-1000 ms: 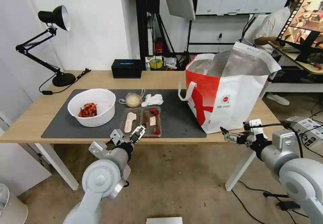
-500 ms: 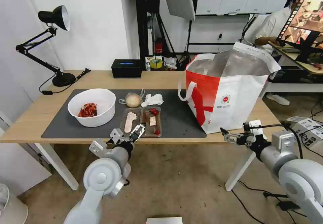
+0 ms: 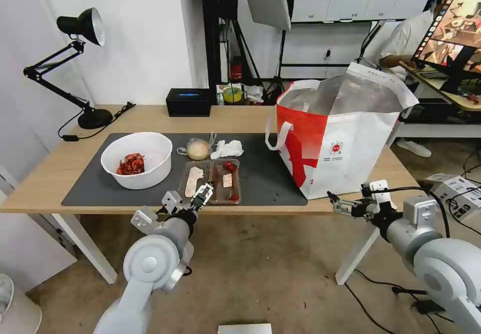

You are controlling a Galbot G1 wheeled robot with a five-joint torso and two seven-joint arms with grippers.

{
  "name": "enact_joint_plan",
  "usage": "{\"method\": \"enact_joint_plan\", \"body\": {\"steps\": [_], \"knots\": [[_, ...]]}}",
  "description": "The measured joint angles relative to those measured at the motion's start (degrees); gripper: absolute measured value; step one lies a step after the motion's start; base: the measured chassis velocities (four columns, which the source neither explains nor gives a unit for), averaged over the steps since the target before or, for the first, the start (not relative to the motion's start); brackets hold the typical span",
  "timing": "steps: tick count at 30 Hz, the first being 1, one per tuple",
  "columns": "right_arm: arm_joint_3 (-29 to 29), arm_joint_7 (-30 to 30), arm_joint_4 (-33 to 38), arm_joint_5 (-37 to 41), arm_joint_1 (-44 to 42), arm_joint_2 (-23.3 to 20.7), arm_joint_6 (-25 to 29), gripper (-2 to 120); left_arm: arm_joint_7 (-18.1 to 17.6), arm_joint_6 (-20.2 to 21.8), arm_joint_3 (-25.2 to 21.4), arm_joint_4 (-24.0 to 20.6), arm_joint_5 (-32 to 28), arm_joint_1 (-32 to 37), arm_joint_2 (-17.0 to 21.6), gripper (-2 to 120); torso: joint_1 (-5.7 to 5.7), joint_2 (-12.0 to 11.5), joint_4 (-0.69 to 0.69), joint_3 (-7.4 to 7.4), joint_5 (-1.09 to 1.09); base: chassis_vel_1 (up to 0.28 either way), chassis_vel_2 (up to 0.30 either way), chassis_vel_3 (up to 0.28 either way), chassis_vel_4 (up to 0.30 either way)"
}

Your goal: Pick up the trash from the table and place it into the takeout bag.

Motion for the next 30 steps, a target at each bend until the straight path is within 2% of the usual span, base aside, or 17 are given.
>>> {"method": "enact_joint_plan", "body": {"steps": [6, 13, 30], "knots": [[-0.1, 0.0, 0.0, -0.2, -0.1, 0.3, 0.0, 100, 3.4, -2.8, -0.7, -0.5, 0.0, 0.0, 0.0, 100, 0.00, 0.0, 0.00, 0.00, 0.00, 0.000, 0.000, 0.000, 0.000], [-0.7, 0.0, 0.0, -0.8, -0.1, 0.9, 0.0, 100, 7.0, -4.0, -2.1, -2.3, -0.3, 0.1, 1.0, 100, 0.00, 0.0, 0.00, 0.00, 0.00, 0.000, 0.000, 0.000, 0.000], [-0.5, -0.1, 0.0, -1.1, -0.1, 0.8, 0.0, 100, 9.8, -3.7, -2.3, -3.5, -1.0, -0.3, 1.4, 100, 0.00, 0.0, 0.00, 0.00, 0.00, 0.000, 0.000, 0.000, 0.000]]}}
